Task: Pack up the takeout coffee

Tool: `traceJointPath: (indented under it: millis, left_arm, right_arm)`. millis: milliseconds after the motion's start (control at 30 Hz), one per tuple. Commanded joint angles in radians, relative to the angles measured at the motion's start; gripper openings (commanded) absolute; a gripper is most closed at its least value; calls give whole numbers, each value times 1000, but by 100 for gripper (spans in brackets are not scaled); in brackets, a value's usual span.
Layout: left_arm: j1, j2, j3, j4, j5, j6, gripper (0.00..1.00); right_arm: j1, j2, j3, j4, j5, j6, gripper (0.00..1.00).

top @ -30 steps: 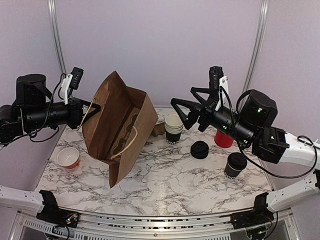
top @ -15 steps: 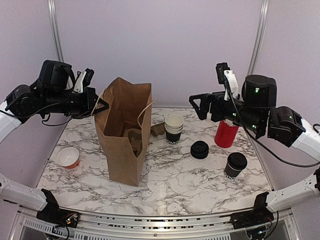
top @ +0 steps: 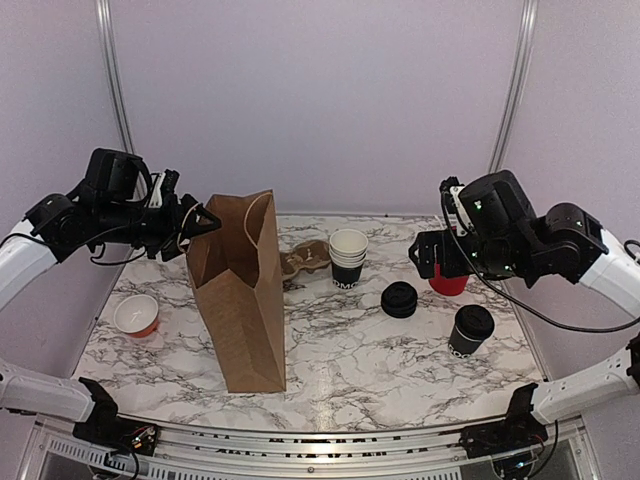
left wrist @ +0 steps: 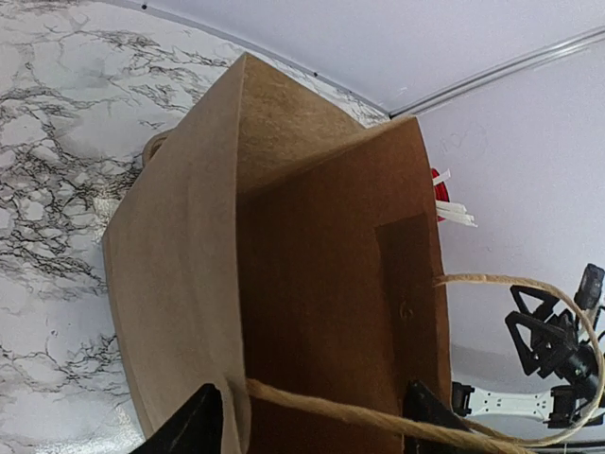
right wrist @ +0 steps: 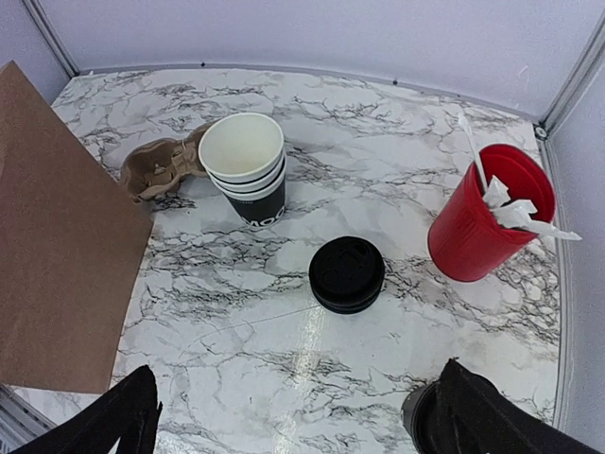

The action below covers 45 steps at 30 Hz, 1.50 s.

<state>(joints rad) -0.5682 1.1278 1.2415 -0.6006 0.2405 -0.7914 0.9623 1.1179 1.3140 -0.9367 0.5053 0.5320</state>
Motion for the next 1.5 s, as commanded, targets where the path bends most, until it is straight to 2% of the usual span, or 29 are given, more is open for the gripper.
traceJointPath:
  millis: [0,200,367,467,633,700,767,833,967,1033,1233,1467]
  left_arm:
    - [5,-51,39,59,13,58,72]
    - [5,-71,77,3,-71,144,79]
    - [6,-109,56,-13,-188,178,82]
    - [7,-128,41,9,-197,197,83]
    - [6,-144,-23,97,-123,150,72]
    - [7,-151,-49,152,-91,92,65]
    - [7,-159,-77,217,-55,31,62]
    - [8,-170,-112,305,-21,-55,55]
    - [8,-190,-197,577,27,-253,49]
    - [8,-198,-217,643,17,-316,48]
    - [22,-231,-261,691,-60,-397,45]
    - [35,-221,-342,609,-69,-376,48]
  right_arm:
    - [-14,-37,1,-147,60,102,100]
    - [-82,-30,-39,-242,57,165,100]
    - [-212,-82,-124,-229,-15,138,100]
    - [-265,-93,-164,-223,-62,113,100]
    - [-287,-82,-192,-176,-112,76,100]
    - [-287,-63,-186,-152,-125,64,100]
    - [-287,-42,-177,-142,-133,50,100]
    - [-287,-27,-167,-122,-143,38,100]
    - [-287,-2,-137,-78,-168,11,100]
    - [-288,10,-129,-61,-175,-1,100]
    - [-287,32,-133,-15,-195,-34,100]
    - [-287,39,-163,31,-226,-48,100]
